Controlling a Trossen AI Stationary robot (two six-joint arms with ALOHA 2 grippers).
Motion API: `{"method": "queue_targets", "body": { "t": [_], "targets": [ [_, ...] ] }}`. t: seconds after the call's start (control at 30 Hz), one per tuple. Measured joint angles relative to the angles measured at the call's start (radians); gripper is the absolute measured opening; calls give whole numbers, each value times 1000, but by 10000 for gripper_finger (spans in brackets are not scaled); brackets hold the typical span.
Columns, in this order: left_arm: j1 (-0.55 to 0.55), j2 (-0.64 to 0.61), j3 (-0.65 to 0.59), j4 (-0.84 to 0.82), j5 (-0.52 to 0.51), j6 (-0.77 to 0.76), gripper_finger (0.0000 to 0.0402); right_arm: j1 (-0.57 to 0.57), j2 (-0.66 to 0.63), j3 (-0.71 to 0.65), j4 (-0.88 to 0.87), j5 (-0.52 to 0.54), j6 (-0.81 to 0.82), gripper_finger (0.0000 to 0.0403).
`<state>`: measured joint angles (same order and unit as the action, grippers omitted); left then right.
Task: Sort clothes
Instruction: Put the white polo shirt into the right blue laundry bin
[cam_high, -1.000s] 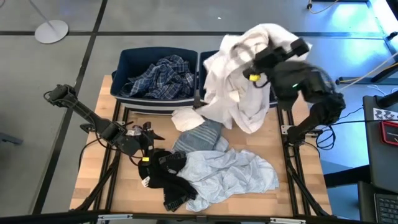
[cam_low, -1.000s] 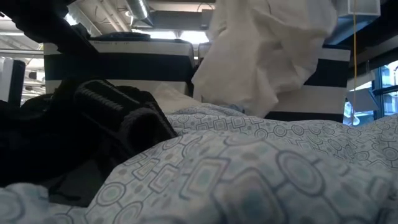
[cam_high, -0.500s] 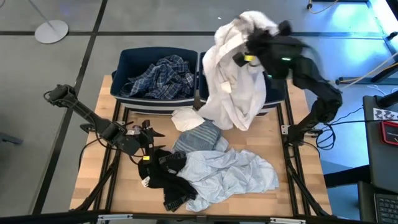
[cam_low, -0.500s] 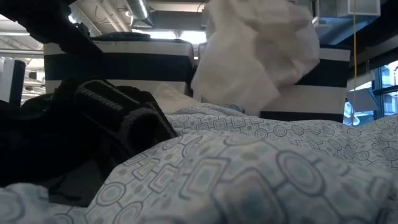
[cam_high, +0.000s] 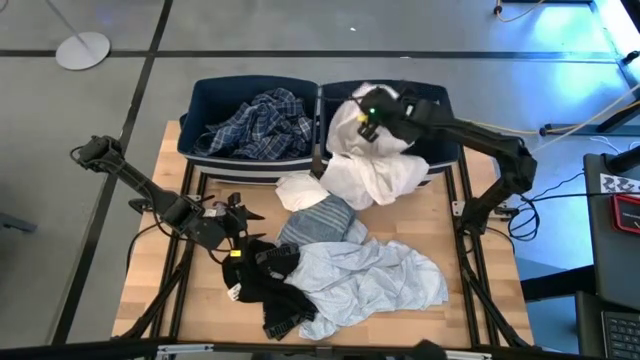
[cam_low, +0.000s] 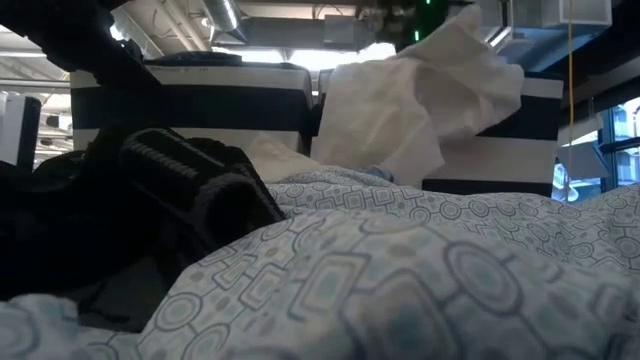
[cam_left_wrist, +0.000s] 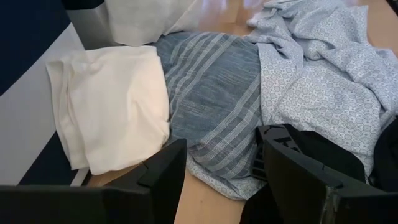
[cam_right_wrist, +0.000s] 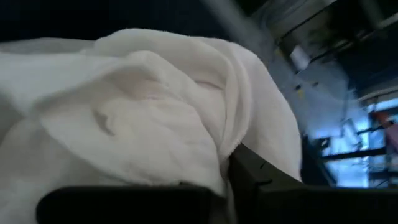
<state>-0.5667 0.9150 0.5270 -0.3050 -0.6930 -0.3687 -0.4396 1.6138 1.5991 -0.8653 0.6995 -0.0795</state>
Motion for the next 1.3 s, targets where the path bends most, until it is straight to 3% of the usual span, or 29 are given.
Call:
{"method": "queue_targets", "body": {
  "t": [0.27,0.47,0.67,0.93,1.13,1.3],
  "targets": [
    [0,0,0,1,-15,-2,203,-34,0,-221,93,-143,31,47],
    [0,0,0,1,-21,1,203,-33,-1,-223,58,-65,103,59],
    [0,0,0,1,-21,10,203,-32,-1,-101,-10,-55,143,119],
    [0,0,0,1,-21,21,203,12,-2,183,-189,-108,176,175],
    [0,0,0,1,-21,25,203,171,-3,346,-294,-95,169,172],
    [0,0,0,1,-21,21,203,354,-4,388,-309,-63,176,169]
  ]
}}
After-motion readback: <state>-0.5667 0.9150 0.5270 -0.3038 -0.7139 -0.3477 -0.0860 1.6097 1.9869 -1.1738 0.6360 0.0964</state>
